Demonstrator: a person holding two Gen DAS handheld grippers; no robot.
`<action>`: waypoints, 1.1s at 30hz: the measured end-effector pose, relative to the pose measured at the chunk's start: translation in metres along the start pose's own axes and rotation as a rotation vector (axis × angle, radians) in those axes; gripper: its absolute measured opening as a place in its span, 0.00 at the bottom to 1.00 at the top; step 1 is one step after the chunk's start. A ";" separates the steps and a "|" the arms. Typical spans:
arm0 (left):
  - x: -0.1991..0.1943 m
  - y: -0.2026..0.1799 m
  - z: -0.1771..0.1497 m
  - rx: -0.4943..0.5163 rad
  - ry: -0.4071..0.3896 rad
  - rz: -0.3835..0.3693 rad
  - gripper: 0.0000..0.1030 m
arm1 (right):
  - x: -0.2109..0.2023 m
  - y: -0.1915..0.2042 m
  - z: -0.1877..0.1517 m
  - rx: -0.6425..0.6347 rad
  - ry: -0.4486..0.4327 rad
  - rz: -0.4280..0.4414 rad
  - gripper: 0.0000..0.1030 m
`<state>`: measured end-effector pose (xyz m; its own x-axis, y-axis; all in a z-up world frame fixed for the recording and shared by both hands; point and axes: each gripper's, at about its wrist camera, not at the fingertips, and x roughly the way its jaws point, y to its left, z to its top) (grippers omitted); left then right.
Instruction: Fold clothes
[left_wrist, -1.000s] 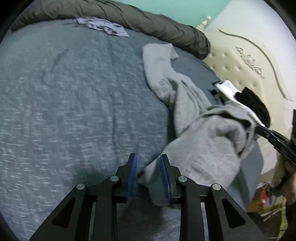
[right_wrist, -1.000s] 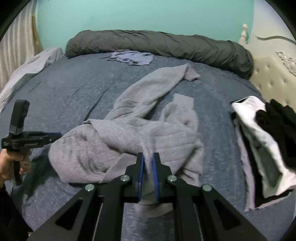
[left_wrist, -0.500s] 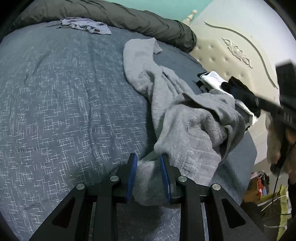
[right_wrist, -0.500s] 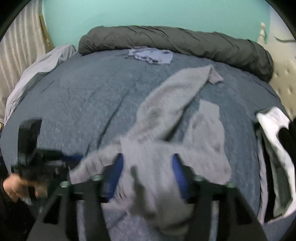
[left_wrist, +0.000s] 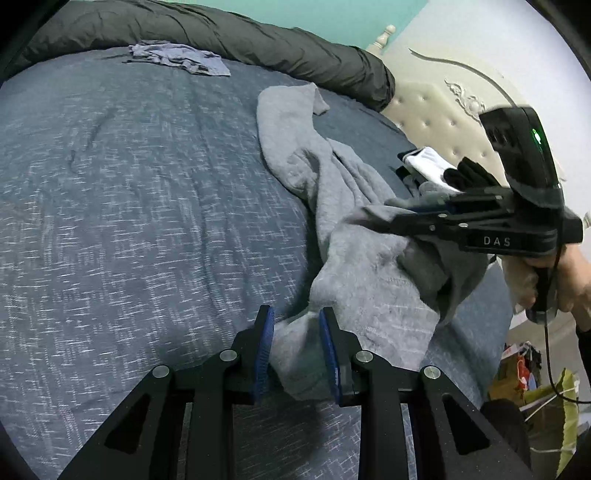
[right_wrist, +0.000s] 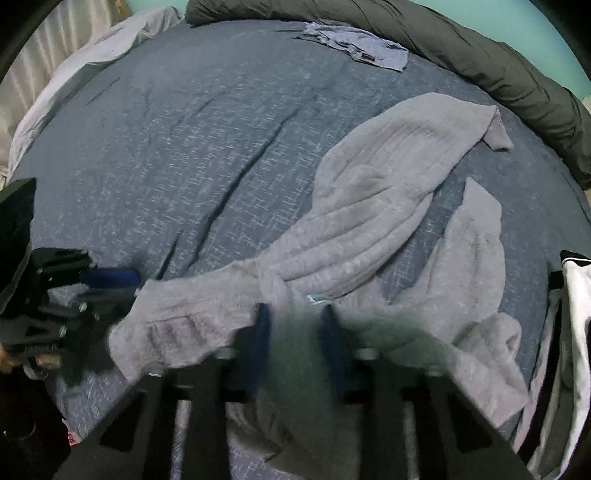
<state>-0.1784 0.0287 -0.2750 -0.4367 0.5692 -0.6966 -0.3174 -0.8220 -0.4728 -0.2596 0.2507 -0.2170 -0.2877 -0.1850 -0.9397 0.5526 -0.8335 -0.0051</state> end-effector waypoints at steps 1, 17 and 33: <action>-0.002 0.001 0.000 -0.003 -0.005 0.001 0.26 | -0.003 0.000 -0.001 -0.002 -0.010 -0.002 0.07; -0.010 0.001 0.012 -0.056 -0.081 0.030 0.26 | -0.121 -0.033 0.012 0.078 -0.443 -0.342 0.05; 0.056 -0.006 0.033 -0.209 -0.030 -0.093 0.28 | -0.088 -0.074 -0.047 0.175 -0.348 -0.301 0.05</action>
<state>-0.2290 0.0664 -0.2936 -0.4395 0.6406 -0.6296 -0.1781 -0.7492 -0.6379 -0.2384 0.3531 -0.1496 -0.6757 -0.0605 -0.7347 0.2736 -0.9460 -0.1738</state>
